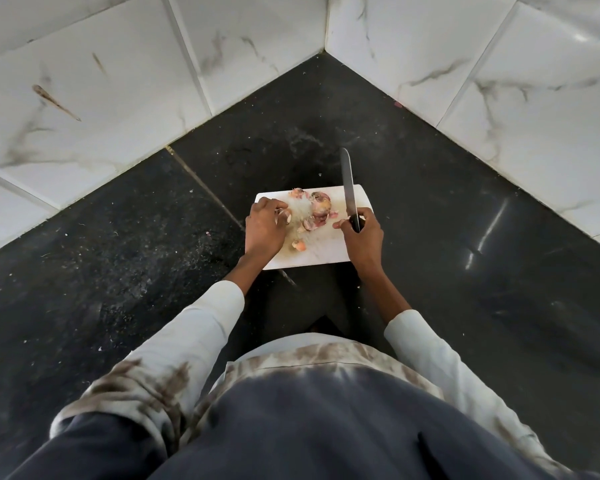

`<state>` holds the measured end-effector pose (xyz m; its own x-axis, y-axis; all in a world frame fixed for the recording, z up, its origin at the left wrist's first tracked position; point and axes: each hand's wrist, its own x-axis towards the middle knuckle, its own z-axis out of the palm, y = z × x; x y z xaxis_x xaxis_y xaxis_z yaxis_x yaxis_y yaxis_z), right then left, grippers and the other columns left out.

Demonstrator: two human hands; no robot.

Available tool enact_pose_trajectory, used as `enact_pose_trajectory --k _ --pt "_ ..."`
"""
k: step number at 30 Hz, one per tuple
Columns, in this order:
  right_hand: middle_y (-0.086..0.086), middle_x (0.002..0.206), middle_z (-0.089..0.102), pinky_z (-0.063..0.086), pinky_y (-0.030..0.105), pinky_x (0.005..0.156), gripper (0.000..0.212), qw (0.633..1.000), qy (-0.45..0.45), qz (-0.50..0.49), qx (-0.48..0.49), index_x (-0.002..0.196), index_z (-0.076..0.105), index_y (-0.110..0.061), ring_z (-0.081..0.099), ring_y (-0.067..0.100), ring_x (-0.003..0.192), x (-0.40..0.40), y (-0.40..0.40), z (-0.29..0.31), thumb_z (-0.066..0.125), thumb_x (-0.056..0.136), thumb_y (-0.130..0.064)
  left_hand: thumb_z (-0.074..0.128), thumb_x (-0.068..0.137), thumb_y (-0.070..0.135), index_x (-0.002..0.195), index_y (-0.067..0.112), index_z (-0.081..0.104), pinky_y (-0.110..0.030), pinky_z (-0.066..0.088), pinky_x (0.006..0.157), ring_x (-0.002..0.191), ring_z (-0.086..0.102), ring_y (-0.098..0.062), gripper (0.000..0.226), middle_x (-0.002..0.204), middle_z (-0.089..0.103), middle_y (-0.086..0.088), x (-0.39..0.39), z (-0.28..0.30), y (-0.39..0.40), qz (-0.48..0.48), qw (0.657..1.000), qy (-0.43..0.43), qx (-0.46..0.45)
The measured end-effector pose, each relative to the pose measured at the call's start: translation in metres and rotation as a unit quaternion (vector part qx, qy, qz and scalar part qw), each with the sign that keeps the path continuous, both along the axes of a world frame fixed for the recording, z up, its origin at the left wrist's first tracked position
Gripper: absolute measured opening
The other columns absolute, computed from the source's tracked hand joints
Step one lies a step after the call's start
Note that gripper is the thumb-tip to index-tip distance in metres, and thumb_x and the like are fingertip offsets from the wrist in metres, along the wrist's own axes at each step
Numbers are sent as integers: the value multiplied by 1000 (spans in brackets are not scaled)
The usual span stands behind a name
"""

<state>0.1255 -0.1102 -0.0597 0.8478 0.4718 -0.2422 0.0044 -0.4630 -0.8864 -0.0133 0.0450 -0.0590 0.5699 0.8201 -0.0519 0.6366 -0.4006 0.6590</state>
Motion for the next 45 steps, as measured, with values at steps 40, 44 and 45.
enact_pose_trajectory --k 40,44,45 --pt "-11 115 61 55 35 81 20 998 54 -42 2 114 60 -26 62 16 104 6 -12 10 69 98 -18 81 88 49 144 20 54 -43 54 109 131 59 -22 68 145 58 -1 59 23 -21 -74 996 39 33" --pt "-9 116 65 59 42 88 15 998 51 -38 4 101 60 -32 66 19 107 5 -15 9 65 101 -18 84 87 44 134 17 60 -42 56 102 122 64 -22 60 136 64 -2 68 20 -24 -49 998 25 -9" --pt "-8 117 67 59 42 90 20 998 47 -35 5 97 59 -36 66 18 107 5 -16 9 65 102 -18 84 88 42 134 16 60 -41 56 103 124 63 -23 58 136 64 -4 68 19 -24 -51 998 29 -9"
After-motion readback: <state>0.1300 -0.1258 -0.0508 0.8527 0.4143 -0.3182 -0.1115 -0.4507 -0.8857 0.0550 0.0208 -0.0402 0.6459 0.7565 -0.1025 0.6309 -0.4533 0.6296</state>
